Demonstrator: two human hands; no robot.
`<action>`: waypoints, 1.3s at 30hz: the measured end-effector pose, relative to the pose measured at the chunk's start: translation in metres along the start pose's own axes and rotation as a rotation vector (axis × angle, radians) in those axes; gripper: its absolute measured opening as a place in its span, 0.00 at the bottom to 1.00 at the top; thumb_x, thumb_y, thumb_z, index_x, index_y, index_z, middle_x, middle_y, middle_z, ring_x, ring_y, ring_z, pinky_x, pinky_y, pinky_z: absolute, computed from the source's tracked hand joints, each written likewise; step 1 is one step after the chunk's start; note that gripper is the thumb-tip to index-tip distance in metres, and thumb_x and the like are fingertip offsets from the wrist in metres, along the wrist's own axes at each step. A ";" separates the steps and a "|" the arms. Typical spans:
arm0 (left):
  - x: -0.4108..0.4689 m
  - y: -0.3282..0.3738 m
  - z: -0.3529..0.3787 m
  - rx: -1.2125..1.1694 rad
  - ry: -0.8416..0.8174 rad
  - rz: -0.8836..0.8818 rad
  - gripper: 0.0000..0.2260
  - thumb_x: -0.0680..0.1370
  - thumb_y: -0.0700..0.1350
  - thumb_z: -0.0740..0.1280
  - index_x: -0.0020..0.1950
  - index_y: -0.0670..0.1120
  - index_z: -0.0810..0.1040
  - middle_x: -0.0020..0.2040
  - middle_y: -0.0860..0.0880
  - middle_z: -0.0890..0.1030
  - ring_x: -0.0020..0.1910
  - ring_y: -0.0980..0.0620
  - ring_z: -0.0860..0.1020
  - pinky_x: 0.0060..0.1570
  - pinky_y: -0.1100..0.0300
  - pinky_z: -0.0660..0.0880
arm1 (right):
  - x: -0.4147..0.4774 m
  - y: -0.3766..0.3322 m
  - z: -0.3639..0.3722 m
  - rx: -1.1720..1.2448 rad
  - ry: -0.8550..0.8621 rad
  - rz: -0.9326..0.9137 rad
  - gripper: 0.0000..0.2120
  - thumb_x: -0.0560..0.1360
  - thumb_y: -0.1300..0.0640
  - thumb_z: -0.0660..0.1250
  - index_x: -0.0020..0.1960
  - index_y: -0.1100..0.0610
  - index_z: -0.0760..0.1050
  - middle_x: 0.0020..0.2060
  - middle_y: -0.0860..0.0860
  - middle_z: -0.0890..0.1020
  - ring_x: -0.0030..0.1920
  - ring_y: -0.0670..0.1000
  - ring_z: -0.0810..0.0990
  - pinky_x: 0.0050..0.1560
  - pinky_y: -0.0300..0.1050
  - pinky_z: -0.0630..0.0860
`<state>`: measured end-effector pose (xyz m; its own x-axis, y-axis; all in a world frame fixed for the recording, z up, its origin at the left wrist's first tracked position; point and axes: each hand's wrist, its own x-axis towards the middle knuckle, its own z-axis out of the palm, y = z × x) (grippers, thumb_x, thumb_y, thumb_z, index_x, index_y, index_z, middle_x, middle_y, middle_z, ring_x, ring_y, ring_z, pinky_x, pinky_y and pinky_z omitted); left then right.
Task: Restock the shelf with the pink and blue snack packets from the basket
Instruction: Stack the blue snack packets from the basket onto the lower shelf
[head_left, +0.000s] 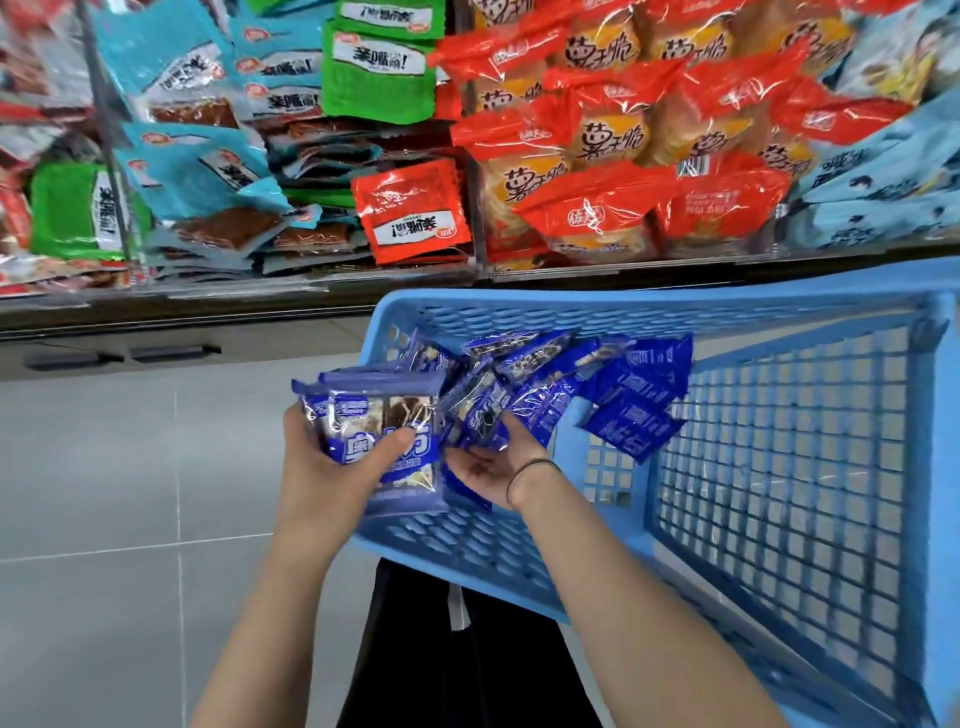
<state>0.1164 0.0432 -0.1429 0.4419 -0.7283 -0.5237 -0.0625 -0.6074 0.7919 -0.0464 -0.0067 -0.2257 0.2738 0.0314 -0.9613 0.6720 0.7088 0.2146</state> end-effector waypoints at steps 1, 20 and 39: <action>-0.001 -0.003 -0.007 -0.010 0.033 -0.002 0.24 0.65 0.40 0.78 0.54 0.50 0.69 0.48 0.53 0.81 0.39 0.63 0.81 0.36 0.69 0.77 | 0.007 0.003 0.007 0.070 0.003 0.019 0.30 0.73 0.39 0.64 0.59 0.64 0.67 0.47 0.62 0.77 0.45 0.58 0.79 0.36 0.47 0.81; -0.105 0.038 -0.101 -0.139 0.208 -0.221 0.17 0.69 0.42 0.76 0.56 0.43 0.77 0.48 0.44 0.84 0.45 0.47 0.82 0.44 0.57 0.76 | -0.127 0.051 -0.019 -0.201 0.063 -0.291 0.09 0.75 0.49 0.66 0.49 0.54 0.74 0.33 0.53 0.83 0.31 0.51 0.82 0.27 0.42 0.80; -0.050 0.100 -0.369 -0.472 0.286 -0.183 0.15 0.71 0.47 0.74 0.55 0.47 0.78 0.50 0.42 0.83 0.45 0.43 0.82 0.49 0.49 0.77 | -0.236 0.139 0.115 -0.584 -0.210 -0.686 0.12 0.77 0.64 0.57 0.36 0.53 0.64 0.25 0.51 0.75 0.28 0.49 0.78 0.34 0.42 0.73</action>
<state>0.4177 0.1358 0.0788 0.6362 -0.4705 -0.6115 0.4145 -0.4600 0.7852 0.0615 0.0032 0.0510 0.1014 -0.6146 -0.7823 0.2953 0.7695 -0.5663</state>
